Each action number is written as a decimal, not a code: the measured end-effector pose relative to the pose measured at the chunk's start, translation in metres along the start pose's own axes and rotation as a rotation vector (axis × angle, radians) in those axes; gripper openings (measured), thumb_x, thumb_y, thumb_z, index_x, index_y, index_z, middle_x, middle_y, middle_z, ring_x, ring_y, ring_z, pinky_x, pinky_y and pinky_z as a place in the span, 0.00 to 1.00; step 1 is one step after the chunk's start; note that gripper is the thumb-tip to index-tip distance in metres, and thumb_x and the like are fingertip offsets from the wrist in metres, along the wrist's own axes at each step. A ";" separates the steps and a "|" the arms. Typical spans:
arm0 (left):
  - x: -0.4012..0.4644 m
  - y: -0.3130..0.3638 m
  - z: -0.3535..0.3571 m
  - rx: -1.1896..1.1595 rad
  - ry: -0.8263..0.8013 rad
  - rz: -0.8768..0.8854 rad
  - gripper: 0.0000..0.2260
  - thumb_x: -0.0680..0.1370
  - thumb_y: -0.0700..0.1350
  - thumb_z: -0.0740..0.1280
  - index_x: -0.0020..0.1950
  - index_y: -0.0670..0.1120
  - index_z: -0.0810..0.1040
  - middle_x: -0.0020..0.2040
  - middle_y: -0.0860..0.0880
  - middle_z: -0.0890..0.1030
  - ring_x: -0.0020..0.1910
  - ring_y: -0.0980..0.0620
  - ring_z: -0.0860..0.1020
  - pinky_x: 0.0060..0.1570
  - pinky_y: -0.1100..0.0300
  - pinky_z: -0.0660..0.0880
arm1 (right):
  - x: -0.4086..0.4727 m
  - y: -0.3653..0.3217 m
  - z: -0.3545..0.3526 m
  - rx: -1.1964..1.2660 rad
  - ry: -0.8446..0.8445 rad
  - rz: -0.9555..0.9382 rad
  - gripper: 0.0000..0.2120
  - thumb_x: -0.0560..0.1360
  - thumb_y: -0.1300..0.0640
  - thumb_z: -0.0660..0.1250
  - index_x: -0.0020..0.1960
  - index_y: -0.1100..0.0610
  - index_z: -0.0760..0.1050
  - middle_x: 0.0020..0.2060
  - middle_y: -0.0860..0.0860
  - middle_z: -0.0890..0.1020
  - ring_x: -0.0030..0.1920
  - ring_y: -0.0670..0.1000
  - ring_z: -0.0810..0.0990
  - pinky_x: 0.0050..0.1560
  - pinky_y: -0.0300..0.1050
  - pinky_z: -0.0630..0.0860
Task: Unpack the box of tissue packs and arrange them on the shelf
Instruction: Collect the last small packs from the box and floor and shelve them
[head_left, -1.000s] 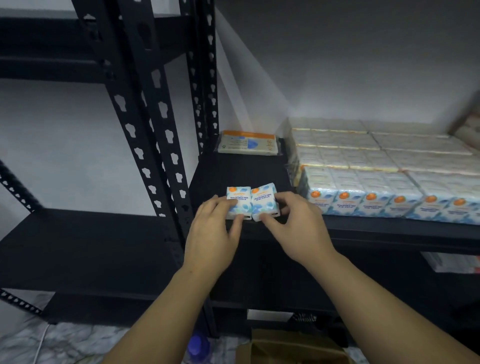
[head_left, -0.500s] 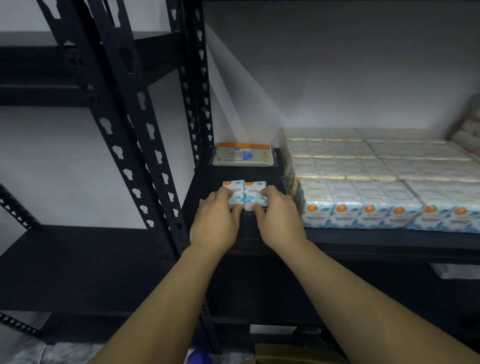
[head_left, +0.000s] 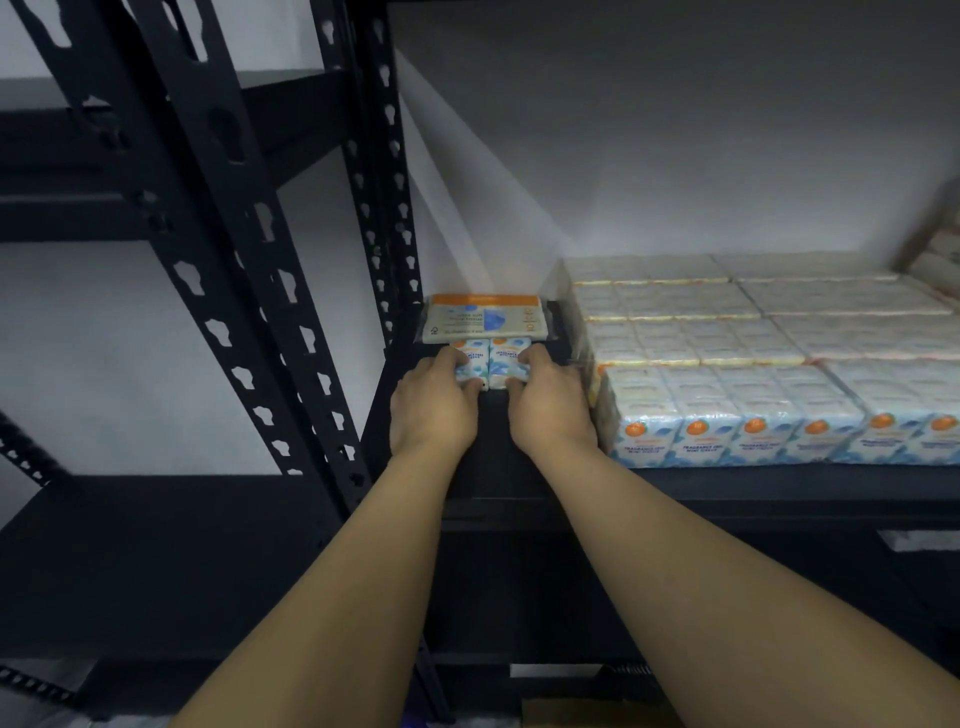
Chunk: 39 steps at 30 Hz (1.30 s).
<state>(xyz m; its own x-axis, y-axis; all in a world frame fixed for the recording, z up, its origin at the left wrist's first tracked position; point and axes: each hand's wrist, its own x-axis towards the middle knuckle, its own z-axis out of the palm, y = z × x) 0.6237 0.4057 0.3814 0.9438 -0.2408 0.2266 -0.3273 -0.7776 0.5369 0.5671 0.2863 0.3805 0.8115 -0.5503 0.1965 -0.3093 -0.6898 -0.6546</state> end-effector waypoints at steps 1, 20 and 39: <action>0.000 -0.001 0.001 0.001 0.006 0.001 0.16 0.83 0.52 0.66 0.70 0.52 0.73 0.63 0.48 0.79 0.58 0.46 0.76 0.58 0.47 0.75 | 0.000 0.000 0.000 -0.010 0.002 -0.007 0.15 0.83 0.53 0.63 0.69 0.49 0.70 0.50 0.53 0.70 0.55 0.60 0.77 0.57 0.56 0.78; 0.001 -0.003 0.003 -0.002 0.024 0.006 0.17 0.83 0.51 0.66 0.71 0.52 0.73 0.63 0.48 0.79 0.59 0.46 0.76 0.54 0.50 0.72 | -0.001 0.001 -0.001 -0.062 -0.009 -0.037 0.14 0.84 0.54 0.60 0.70 0.50 0.70 0.57 0.58 0.77 0.59 0.60 0.76 0.59 0.58 0.77; -0.038 -0.001 -0.007 -0.091 -0.023 -0.027 0.29 0.81 0.48 0.70 0.79 0.43 0.64 0.73 0.42 0.71 0.71 0.43 0.71 0.67 0.48 0.73 | -0.025 0.003 -0.011 -0.073 -0.076 -0.081 0.18 0.79 0.52 0.67 0.66 0.58 0.72 0.61 0.55 0.78 0.64 0.56 0.74 0.61 0.57 0.77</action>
<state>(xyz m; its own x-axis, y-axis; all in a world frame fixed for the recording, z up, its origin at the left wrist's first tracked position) 0.5878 0.4200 0.3776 0.9526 -0.2346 0.1934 -0.3041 -0.7281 0.6143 0.5400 0.2931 0.3820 0.8699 -0.4558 0.1886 -0.2742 -0.7647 -0.5831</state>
